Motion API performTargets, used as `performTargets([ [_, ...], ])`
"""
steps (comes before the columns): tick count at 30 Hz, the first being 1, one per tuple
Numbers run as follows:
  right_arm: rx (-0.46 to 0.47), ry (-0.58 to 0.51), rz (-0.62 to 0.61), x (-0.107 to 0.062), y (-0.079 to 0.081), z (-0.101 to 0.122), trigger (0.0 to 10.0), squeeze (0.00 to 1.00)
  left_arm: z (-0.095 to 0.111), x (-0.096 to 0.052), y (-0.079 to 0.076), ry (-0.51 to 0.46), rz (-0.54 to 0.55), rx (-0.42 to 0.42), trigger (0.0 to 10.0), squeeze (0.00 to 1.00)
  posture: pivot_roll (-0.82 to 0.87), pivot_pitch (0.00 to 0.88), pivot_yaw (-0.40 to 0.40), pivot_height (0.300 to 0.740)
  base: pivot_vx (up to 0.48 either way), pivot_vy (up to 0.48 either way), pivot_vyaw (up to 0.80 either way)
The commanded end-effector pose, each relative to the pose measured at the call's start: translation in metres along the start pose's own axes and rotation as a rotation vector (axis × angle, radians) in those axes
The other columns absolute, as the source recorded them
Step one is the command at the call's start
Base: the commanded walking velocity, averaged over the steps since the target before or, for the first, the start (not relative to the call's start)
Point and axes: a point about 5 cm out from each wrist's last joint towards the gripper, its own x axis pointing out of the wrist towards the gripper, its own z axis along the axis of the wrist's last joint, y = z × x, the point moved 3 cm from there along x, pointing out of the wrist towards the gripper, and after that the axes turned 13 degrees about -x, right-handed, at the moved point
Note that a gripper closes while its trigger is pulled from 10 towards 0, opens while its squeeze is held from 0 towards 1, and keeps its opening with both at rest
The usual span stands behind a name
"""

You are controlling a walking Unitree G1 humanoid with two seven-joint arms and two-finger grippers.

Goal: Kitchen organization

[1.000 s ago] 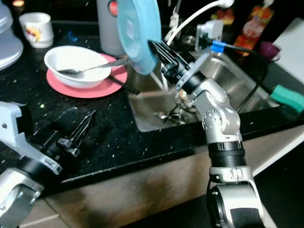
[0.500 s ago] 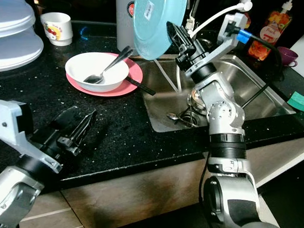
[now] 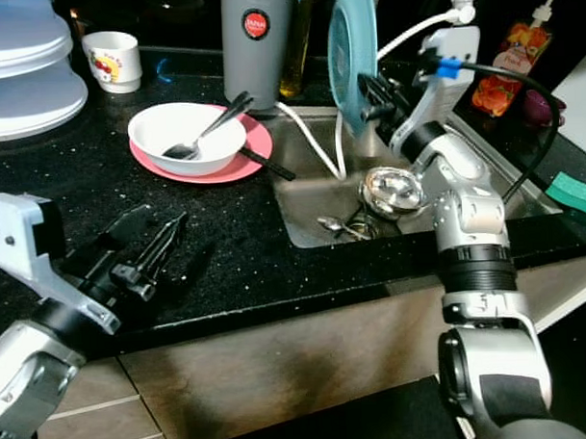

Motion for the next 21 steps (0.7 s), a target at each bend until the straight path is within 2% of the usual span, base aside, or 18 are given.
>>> performTargets([
  [1, -0.066, 0.092, -0.013, -0.006, -0.002, -0.019, 10.0, 0.00, -0.006, 0.002, -0.001, 0.030, -0.013, -0.012, 10.0, 0.00, 0.20, 0.000, -0.113, 0.740, 0.000, 0.000, 0.00],
  [2, -0.106, 0.133, -0.010, -0.007, -0.001, -0.026, 10.0, 0.00, -0.006, 0.002, -0.001, 0.031, -0.014, -0.012, 10.0, 0.00, 0.20, 0.000, -0.110, 0.740, 0.000, 0.000, 0.00],
  [3, -0.106, 0.133, -0.010, -0.007, -0.001, -0.026, 10.0, 0.00, -0.006, 0.002, -0.001, 0.031, -0.014, -0.012, 10.0, 0.00, 0.20, 0.000, -0.110, 0.740, 0.000, 0.000, 0.00],
  [5, -0.141, 0.241, -0.006, -0.011, 0.003, -0.045, 10.0, 0.00, -0.006, 0.003, -0.001, 0.032, -0.017, -0.012, 10.0, 0.00, 0.20, 0.000, -0.111, 0.740, 0.000, 0.000, 0.00],
  [6, -0.156, 0.285, 0.002, -0.013, 0.006, -0.053, 10.0, 0.17, -0.006, 0.003, -0.002, 0.033, -0.019, -0.011, 10.0, 0.00, 0.21, 0.000, -0.112, 0.740, 0.000, 0.000, 0.00],
  [7, -0.156, 0.285, 0.002, -0.013, 0.006, -0.053, 10.0, 0.17, -0.006, 0.003, -0.002, 0.033, -0.019, -0.011, 10.0, 0.00, 0.21, 0.000, -0.112, 0.740, 0.000, 0.000, 0.00],
  [8, -0.164, 0.329, 0.023, -0.014, 0.014, -0.062, 10.0, 0.59, -0.006, 0.003, -0.001, 0.032, -0.019, -0.010, 10.0, 0.00, 0.21, 0.000, -0.112, 0.740, 0.000, 0.000, 0.00],
  [9, -0.163, 0.337, 0.033, -0.015, 0.017, -0.064, 10.0, 0.63, -0.005, 0.003, -0.001, 0.032, -0.018, -0.009, 10.0, 0.00, 0.21, 0.000, -0.112, 0.740, 0.000, 0.000, 0.00],
  [16, -0.155, 0.369, 0.058, -0.015, 0.028, -0.073, 10.0, 0.65, -0.005, 0.003, -0.001, 0.031, -0.015, -0.007, 10.0, 0.00, 0.21, 0.000, -0.116, 0.740, 0.000, 0.000, 0.00],
  [18, -0.152, 0.372, 0.065, -0.014, 0.032, -0.075, 10.0, 0.68, -0.005, 0.003, -0.001, 0.029, -0.013, -0.008, 10.0, 0.00, 0.21, 0.000, -0.121, 0.740, 0.000, 0.000, 0.00],
  [20, -0.128, 0.329, 0.054, -0.011, 0.033, -0.068, 10.0, 0.66, -0.005, 0.003, -0.001, 0.028, -0.012, -0.008, 10.0, 0.00, 0.21, 0.000, -0.119, 0.740, 0.000, 0.000, 0.00],
  [21, -0.064, 0.246, 0.040, -0.004, 0.035, -0.055, 10.0, 0.64, -0.005, 0.003, -0.001, 0.026, -0.012, -0.009, 10.0, 0.00, 0.21, 0.000, -0.119, 0.740, 0.000, 0.000, 0.00],
])
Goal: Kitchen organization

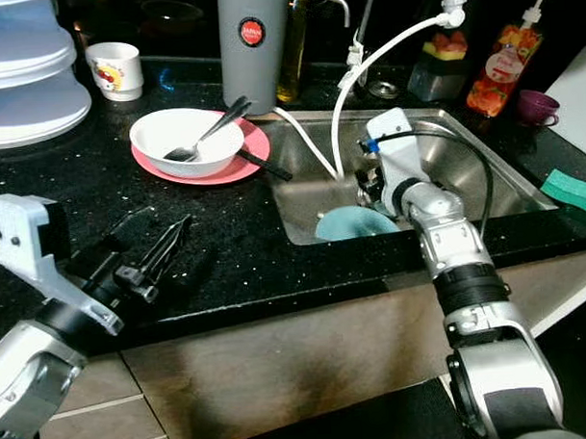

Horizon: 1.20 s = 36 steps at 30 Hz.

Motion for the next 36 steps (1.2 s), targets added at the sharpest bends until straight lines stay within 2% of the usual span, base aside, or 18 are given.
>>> performTargets([
  [1, 0.042, -0.054, -0.028, -0.001, -0.008, 0.007, 10.0, 0.64, -0.004, 0.001, -0.001, 0.020, -0.005, -0.006, 10.0, 0.00, 0.21, 0.000, -0.119, 0.740, 0.000, 0.000, 0.00],
  [2, 0.123, -0.150, -0.006, -0.001, -0.005, 0.024, 10.0, 0.46, -0.004, 0.001, -0.001, 0.020, -0.006, -0.006, 10.0, 0.00, 0.21, 0.000, -0.119, 0.740, 0.000, 0.000, 0.00],
  [3, 0.123, -0.150, -0.006, -0.001, -0.005, 0.024, 10.0, 0.46, -0.004, 0.001, -0.001, 0.020, -0.006, -0.006, 10.0, 0.00, 0.21, 0.000, -0.119, 0.740, 0.000, 0.000, 0.00],
  [4, 0.219, -0.265, 0.032, -0.002, -0.001, 0.044, 10.0, 0.00, -0.004, 0.002, -0.001, 0.019, -0.006, -0.006, 10.0, 0.00, 0.21, 0.000, -0.119, 0.740, 0.000, 0.000, 0.00],
  [5, 0.219, -0.265, 0.032, -0.002, -0.001, 0.044, 10.0, 0.00, -0.004, 0.002, -0.001, 0.019, -0.006, -0.006, 10.0, 0.00, 0.21, 0.000, -0.119, 0.740, 0.000, 0.000, 0.00],
  [6, 0.350, -0.369, 0.060, -0.003, 0.002, 0.064, 10.0, 0.00, -0.004, 0.002, -0.001, 0.018, -0.006, -0.006, 10.0, 0.00, 0.20, 0.000, -0.119, 0.740, 0.000, 0.000, 0.00],
  [7, 0.350, -0.369, 0.060, -0.003, 0.002, 0.064, 10.0, 0.00, -0.004, 0.002, -0.001, 0.018, -0.006, -0.006, 10.0, 0.00, 0.20, 0.000, -0.119, 0.740, 0.000, 0.000, 0.00],
  [8, 0.465, -0.429, 0.079, -0.001, 0.006, 0.078, 10.0, 0.00, -0.003, 0.003, 0.000, 0.014, -0.005, -0.005, 10.0, 0.00, 0.20, 0.000, -0.119, 0.740, 0.000, 0.000, 0.00],
  [9, 0.465, -0.429, 0.079, -0.001, 0.006, 0.078, 10.0, 0.00, -0.003, 0.003, 0.000, 0.014, -0.005, -0.005, 10.0, 0.00, 0.20, 0.000, -0.119, 0.740, 0.000, 0.000, 0.00],
  [10, 0.559, -0.455, 0.100, 0.002, 0.011, 0.086, 10.0, 0.00, -0.003, 0.003, 0.000, 0.007, -0.004, -0.003, 10.0, 0.00, 0.21, 0.000, -0.124, 0.740, 0.000, 0.000, 0.00],
  [11, 0.559, -0.455, 0.100, 0.002, 0.011, 0.086, 10.0, 0.00, -0.003, 0.003, 0.000, 0.007, -0.004, -0.003, 10.0, 0.00, 0.21, 0.000, -0.124, 0.740, 0.000, 0.000, 0.00],
  [13, 0.680, -0.452, 0.143, 0.013, 0.027, 0.095, 10.0, 0.00, 0.000, 0.005, 0.000, -0.011, 0.008, 0.002, 10.0, 0.00, 0.22, 0.000, -0.133, 0.740, 0.000, 0.000, 0.00],
  [15, 0.698, -0.434, 0.159, 0.019, 0.038, 0.097, 10.0, 0.00, 0.001, 0.005, 0.001, -0.020, 0.017, 0.007, 10.0, 0.00, 0.22, 0.000, -0.138, 0.740, 0.000, 0.000, 0.00],
  [20, 0.722, -0.407, 0.194, 0.029, 0.058, 0.101, 10.0, 0.00, 0.004, 0.006, 0.003, -0.039, 0.041, 0.023, 10.0, 0.00, 0.25, 0.000, -0.160, 0.740, 0.000, 0.000, 0.00],
  [22, 0.662, -0.465, 0.248, 0.031, 0.073, 0.113, 10.0, 0.00, 0.013, 0.011, 0.006, -0.096, 0.077, 0.043, 10.0, 0.00, 0.27, 0.000, -0.179, 0.740, 0.000, 0.000, 0.54],
  [32, 0.591, -0.590, 0.350, 0.022, 0.072, 0.134, 10.0, 0.00, 0.016, 0.017, 0.004, -0.116, 0.066, 0.046, 10.0, 0.00, 0.28, 0.000, -0.184, 0.740, 0.000, 0.000, 0.50],
  [35, 0.299, -0.607, 0.462, 0.015, 0.099, 0.138, 10.0, 0.00, 0.012, 0.016, 0.002, -0.101, 0.060, 0.044, 10.0, 0.00, 0.28, 0.000, -0.183, 0.740, 0.000, 0.000, 0.00],
  [36, 0.299, -0.607, 0.462, 0.015, 0.099, 0.138, 10.0, 0.00, 0.012, 0.016, 0.002, -0.101, 0.060, 0.044, 10.0, 0.00, 0.28, 0.000, -0.183, 0.740, 0.000, 0.000, 0.00],
])
